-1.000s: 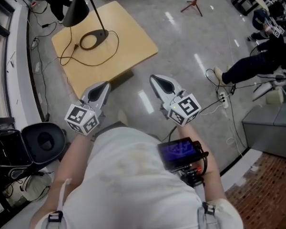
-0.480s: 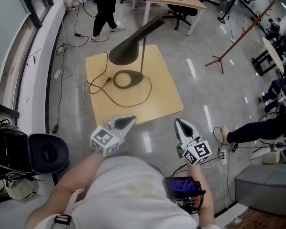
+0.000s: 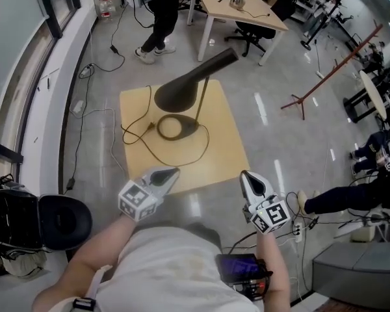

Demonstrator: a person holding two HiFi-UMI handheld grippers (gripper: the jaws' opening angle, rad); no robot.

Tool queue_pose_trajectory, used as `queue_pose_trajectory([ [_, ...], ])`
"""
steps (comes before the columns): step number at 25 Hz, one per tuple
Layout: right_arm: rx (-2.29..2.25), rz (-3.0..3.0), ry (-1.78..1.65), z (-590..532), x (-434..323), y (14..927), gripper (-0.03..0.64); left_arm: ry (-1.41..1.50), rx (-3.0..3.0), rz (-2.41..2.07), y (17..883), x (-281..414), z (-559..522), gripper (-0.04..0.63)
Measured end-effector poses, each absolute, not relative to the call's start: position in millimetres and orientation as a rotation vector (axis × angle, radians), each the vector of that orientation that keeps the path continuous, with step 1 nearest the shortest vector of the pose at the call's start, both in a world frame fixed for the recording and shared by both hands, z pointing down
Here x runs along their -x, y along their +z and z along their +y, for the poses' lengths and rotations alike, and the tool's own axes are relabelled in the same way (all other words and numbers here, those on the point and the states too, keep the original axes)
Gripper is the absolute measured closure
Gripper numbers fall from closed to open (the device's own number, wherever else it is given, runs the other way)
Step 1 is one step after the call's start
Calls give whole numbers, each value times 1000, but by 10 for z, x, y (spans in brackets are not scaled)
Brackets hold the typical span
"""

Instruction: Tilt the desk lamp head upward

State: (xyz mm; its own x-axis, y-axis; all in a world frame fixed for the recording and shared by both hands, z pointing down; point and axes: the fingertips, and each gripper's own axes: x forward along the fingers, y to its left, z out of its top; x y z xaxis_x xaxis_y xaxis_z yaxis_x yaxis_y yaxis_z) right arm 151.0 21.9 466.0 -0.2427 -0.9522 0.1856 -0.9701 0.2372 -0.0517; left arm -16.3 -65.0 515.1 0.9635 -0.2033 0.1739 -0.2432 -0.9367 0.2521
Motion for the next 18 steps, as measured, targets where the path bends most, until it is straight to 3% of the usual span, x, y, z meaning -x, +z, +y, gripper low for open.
queue_pose_trajectory([
  [18,-1514,-2578,108,-944,-2163,4471,604,211,-2847,-577,4970,-646,-1362,594],
])
